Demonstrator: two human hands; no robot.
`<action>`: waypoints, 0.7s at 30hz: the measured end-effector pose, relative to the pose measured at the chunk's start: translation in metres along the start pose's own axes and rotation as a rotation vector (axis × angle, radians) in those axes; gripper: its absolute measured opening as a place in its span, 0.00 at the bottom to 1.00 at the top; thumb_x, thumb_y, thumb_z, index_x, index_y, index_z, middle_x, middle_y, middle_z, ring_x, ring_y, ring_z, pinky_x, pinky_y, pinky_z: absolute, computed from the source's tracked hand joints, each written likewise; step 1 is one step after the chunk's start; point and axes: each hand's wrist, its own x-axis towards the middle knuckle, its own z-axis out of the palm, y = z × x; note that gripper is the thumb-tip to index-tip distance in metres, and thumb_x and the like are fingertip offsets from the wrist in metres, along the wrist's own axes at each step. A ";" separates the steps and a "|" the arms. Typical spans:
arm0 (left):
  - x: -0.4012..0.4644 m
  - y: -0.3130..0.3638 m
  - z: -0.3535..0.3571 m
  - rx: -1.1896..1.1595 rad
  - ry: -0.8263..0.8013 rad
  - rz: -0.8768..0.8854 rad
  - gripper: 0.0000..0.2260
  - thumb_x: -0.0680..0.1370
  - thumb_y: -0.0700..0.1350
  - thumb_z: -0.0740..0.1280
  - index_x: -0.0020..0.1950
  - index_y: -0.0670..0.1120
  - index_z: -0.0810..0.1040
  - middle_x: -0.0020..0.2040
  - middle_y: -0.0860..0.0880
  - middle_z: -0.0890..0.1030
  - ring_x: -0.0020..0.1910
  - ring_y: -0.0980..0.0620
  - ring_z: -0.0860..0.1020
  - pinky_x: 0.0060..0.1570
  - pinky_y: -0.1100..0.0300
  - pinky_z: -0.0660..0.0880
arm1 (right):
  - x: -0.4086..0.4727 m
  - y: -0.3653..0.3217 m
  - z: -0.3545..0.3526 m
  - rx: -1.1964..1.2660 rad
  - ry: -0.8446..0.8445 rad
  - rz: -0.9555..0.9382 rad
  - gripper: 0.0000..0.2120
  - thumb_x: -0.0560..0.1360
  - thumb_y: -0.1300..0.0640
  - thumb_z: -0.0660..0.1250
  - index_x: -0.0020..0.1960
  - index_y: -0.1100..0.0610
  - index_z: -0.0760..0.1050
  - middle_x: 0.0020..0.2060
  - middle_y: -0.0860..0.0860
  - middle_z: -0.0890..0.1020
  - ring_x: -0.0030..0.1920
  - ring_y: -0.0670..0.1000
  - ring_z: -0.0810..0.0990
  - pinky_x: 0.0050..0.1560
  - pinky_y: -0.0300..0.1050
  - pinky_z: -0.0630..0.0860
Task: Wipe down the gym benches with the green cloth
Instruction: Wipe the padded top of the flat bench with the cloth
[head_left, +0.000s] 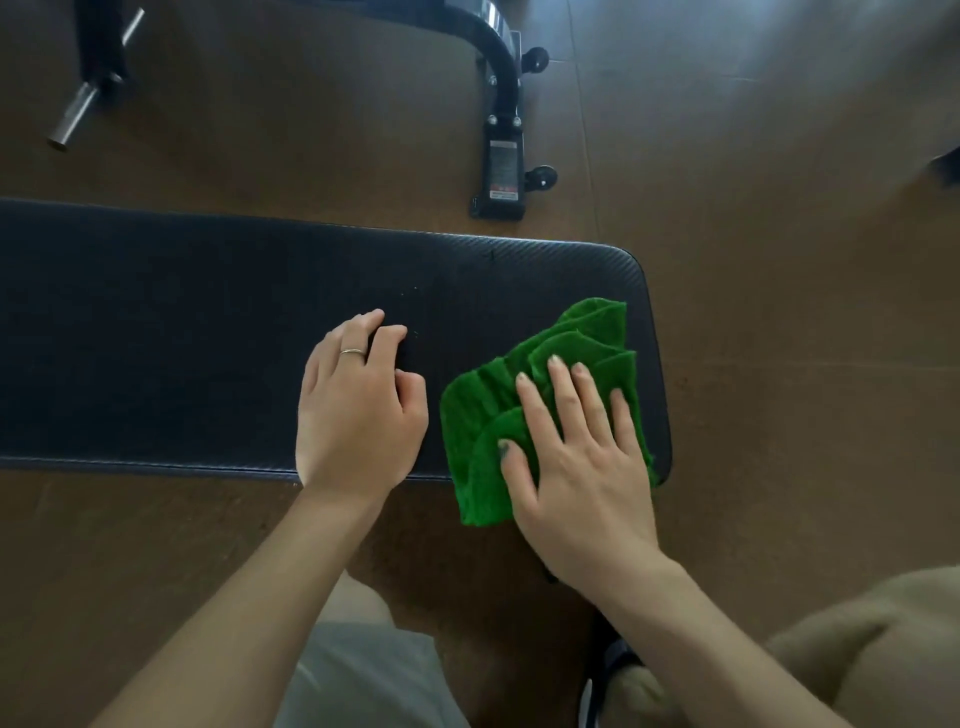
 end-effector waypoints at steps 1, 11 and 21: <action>0.000 0.000 0.000 0.001 0.003 0.000 0.17 0.80 0.41 0.63 0.69 0.43 0.78 0.71 0.43 0.76 0.73 0.42 0.72 0.74 0.43 0.68 | -0.005 0.002 0.000 -0.012 -0.035 -0.008 0.32 0.83 0.37 0.44 0.84 0.46 0.52 0.84 0.51 0.50 0.84 0.52 0.44 0.82 0.60 0.45; 0.001 -0.001 0.002 0.007 0.016 -0.002 0.17 0.79 0.42 0.64 0.67 0.43 0.78 0.71 0.44 0.76 0.72 0.43 0.72 0.74 0.44 0.68 | 0.159 -0.004 -0.016 -0.011 -0.077 0.130 0.30 0.85 0.42 0.42 0.85 0.48 0.44 0.84 0.54 0.44 0.83 0.56 0.39 0.80 0.64 0.37; -0.002 -0.002 -0.001 -0.023 -0.006 -0.002 0.17 0.80 0.43 0.64 0.69 0.44 0.78 0.72 0.44 0.76 0.73 0.44 0.71 0.75 0.44 0.67 | 0.014 -0.015 -0.003 -0.076 -0.137 -0.010 0.31 0.84 0.39 0.40 0.84 0.47 0.40 0.84 0.53 0.41 0.83 0.56 0.37 0.80 0.67 0.39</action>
